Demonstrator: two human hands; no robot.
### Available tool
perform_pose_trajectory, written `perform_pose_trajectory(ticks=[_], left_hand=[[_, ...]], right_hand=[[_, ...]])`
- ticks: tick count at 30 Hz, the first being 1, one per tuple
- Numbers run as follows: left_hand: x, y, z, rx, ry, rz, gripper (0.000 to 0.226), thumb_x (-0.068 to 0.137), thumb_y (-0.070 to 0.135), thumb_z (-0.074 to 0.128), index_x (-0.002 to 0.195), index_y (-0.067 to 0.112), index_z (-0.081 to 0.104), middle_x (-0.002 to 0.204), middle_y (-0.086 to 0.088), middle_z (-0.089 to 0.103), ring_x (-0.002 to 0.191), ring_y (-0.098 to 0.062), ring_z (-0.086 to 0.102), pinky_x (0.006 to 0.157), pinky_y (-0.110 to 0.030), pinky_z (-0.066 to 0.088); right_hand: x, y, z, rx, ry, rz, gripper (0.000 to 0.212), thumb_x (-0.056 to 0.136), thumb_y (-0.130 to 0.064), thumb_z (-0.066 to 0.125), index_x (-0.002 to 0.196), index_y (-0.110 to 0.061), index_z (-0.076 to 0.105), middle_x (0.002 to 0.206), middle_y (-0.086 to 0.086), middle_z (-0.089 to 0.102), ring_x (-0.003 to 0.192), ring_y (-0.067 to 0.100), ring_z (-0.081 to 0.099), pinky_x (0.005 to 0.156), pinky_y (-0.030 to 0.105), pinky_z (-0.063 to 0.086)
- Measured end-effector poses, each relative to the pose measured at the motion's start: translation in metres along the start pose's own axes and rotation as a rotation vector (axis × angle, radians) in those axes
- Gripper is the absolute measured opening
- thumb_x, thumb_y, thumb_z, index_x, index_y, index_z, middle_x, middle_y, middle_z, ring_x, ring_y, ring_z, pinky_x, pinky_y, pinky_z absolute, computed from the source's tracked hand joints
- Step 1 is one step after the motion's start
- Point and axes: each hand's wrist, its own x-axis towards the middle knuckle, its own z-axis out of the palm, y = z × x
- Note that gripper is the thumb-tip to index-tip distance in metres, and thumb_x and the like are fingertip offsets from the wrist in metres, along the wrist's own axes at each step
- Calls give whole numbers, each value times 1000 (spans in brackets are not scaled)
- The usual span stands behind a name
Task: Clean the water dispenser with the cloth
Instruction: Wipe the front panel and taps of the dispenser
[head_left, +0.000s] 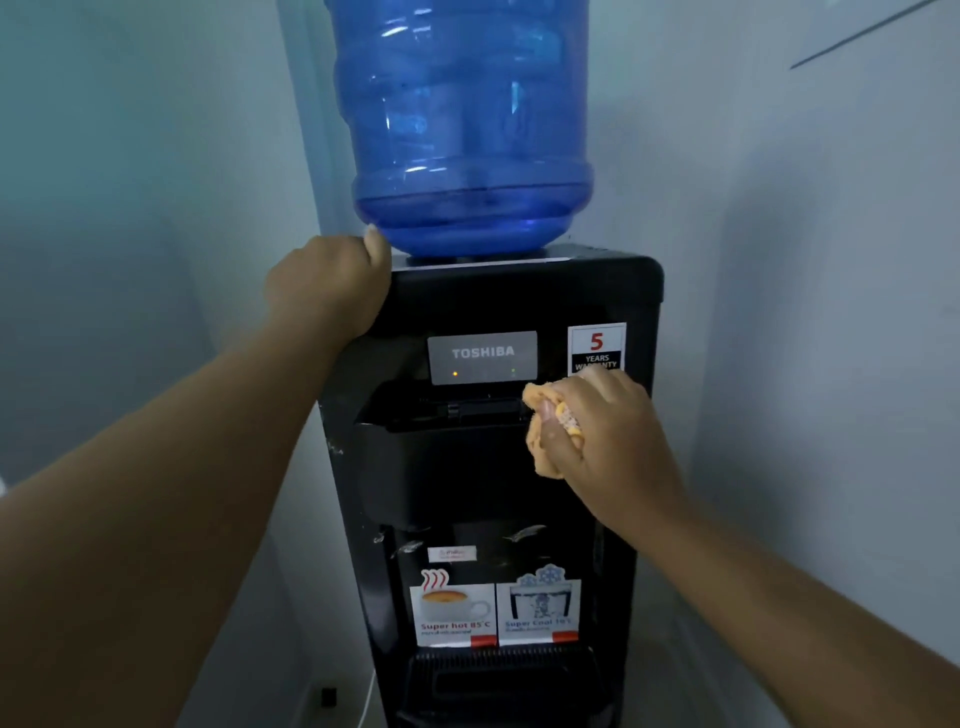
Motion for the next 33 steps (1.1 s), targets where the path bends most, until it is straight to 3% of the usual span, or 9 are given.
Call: perform_pose_trajectory(ticks=[4,9,11,13,17,21,25,29,33], left_hand=[[-29,10,9,112,128,95,52,105,42,18,109,11,60,115,-18,64,108,-41,55,89,-47,41],[-75,11,16,8,132,158,56,102,47,30,143,12,43,149,-13,44,142,-35,31,116,-53,23],[-96,12,23,-20,150,225,56,100,46,33,138,8,48,144,-15,47,135,-36,39,110,-49,35],[-113,16,30,-1,129,288,49,99,46,32,123,11,56,122,-10,56,111,-29,52,87,-37,45],[-119,15,42,-4,89,304,36,100,44,32,109,18,56,94,0,59,82,-17,51,69,-30,34],[-123,14,60,96,220,295,34,98,38,36,90,16,60,87,-4,58,78,-27,50,65,-33,31],[-118,13,75,59,356,271,30,96,28,42,80,10,59,80,-12,56,73,-34,48,59,-41,35],[-107,12,82,48,417,260,28,94,29,42,79,9,55,81,-15,53,77,-35,48,60,-41,32],[-94,11,91,56,445,277,29,94,28,40,82,5,53,83,-18,52,80,-36,47,62,-41,28]], right_hand=[[2,-4,-6,23,-41,18,41,92,-40,38,101,-12,65,92,2,59,85,19,54,79,33,42],[1,-6,-13,38,-77,39,40,91,-41,38,101,-13,65,93,2,59,87,19,54,79,31,38],[3,-5,-11,45,-103,52,36,92,-39,41,102,-13,64,95,1,59,89,19,53,79,32,40],[4,-6,-15,73,-130,60,37,91,-39,41,105,-14,64,98,0,58,92,18,51,81,35,43],[-8,3,-28,120,-175,-88,41,93,-39,39,119,-15,61,110,2,60,104,20,51,89,31,42],[-5,41,-39,247,75,-68,26,98,-22,50,122,-11,54,112,13,64,105,19,54,94,9,36],[21,76,-14,42,224,-155,32,100,-18,52,126,0,59,138,19,53,131,34,44,116,26,28],[-12,101,30,10,194,-199,42,104,-12,37,142,4,42,154,22,29,144,39,26,121,28,18],[-82,111,78,-22,92,-174,49,105,-21,35,148,2,26,164,6,-1,150,32,7,121,37,19]])
